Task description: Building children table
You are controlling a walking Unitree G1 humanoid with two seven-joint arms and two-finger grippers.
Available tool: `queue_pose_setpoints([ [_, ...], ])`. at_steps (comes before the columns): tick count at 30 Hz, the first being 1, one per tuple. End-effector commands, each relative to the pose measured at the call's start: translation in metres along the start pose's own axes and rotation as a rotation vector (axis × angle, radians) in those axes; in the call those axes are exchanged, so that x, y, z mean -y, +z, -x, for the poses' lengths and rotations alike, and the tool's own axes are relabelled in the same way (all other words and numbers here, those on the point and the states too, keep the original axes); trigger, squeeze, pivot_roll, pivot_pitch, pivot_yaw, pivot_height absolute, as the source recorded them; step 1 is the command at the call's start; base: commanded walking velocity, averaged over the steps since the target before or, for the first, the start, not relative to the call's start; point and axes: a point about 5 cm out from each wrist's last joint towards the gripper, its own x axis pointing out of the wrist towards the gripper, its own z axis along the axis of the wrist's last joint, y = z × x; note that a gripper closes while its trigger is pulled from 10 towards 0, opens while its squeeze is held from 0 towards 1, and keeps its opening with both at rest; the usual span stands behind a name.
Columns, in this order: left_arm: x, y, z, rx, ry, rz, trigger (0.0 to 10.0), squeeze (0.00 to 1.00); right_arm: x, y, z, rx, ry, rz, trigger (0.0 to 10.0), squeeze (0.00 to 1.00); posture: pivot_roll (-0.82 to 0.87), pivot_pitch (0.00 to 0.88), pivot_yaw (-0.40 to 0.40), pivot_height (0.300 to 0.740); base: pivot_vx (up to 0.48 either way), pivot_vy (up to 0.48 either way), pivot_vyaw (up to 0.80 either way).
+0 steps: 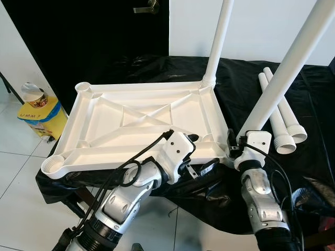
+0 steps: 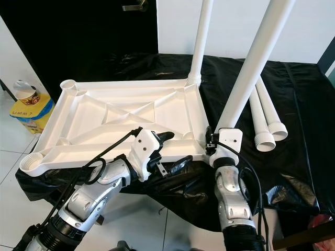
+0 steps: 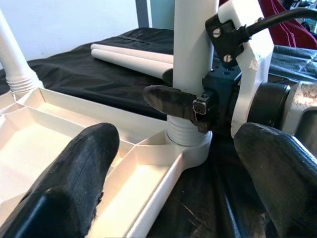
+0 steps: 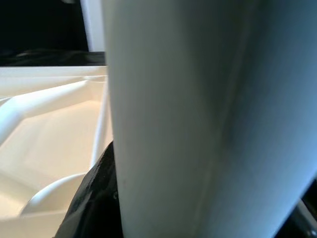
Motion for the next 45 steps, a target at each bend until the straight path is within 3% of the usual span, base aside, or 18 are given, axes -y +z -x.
queue_pose_setpoints([
  [1, 0.007, -0.001, 0.0, -0.012, -0.093, 0.001, 10.0, 0.0, 0.012, -0.025, 0.01, -0.132, -0.082, 0.013, 10.0, 0.0, -0.01, 0.039, -0.021, 0.74, 0.0, 0.0, 0.0],
  [16, 0.006, -0.001, -0.001, -0.012, -0.093, -0.004, 10.0, 0.0, 0.003, -0.02, 0.011, -0.118, -0.082, -0.007, 10.0, 0.0, -0.01, 0.017, -0.02, 0.74, 0.0, 0.0, 0.0],
  [17, 0.006, -0.001, -0.001, -0.012, -0.092, -0.004, 10.0, 0.0, 0.002, -0.017, 0.01, -0.101, -0.074, -0.006, 10.0, 0.91, -0.01, 0.014, -0.021, 0.74, 0.0, 0.0, 0.0],
  [19, 0.006, -0.001, -0.001, -0.012, -0.091, -0.004, 10.0, 0.0, 0.002, -0.016, 0.01, -0.093, -0.073, -0.004, 10.0, 0.91, -0.01, 0.012, -0.021, 0.74, 0.0, 0.0, 0.0],
  [20, 0.006, -0.001, -0.002, -0.012, -0.091, -0.004, 10.0, 0.0, 0.002, -0.014, 0.009, -0.081, -0.06, -0.006, 10.0, 1.0, -0.01, 0.01, -0.022, 0.74, 0.0, 0.0, 0.0],
  [32, 0.007, 0.0, -0.005, -0.001, -0.087, -0.003, 10.0, 0.0, 0.016, -0.002, 0.005, 0.013, 0.089, -0.004, 10.0, 1.0, -0.02, 0.001, -0.026, 0.74, 0.0, 0.0, 0.0],
  [33, 0.007, 0.0, -0.005, -0.002, -0.088, -0.002, 10.0, 0.0, 0.019, -0.002, 0.005, 0.019, 0.127, -0.008, 10.0, 0.0, -0.02, 0.001, -0.024, 0.74, 0.0, 0.0, 0.0],
  [40, 0.007, -0.001, -0.004, -0.008, -0.094, -0.008, 10.0, 0.0, 0.021, -0.005, 0.001, 0.023, 0.371, 0.033, 10.0, 0.0, -0.02, 0.013, -0.014, 0.74, 0.0, 0.0, 0.0],
  [45, 0.006, -0.003, -0.003, -0.023, -0.104, -0.015, 10.0, 0.0, 0.025, -0.003, -0.008, 0.016, 0.455, 0.06, 10.0, 0.0, -0.02, 0.017, -0.011, 0.74, 0.0, 0.0, 0.0],
])
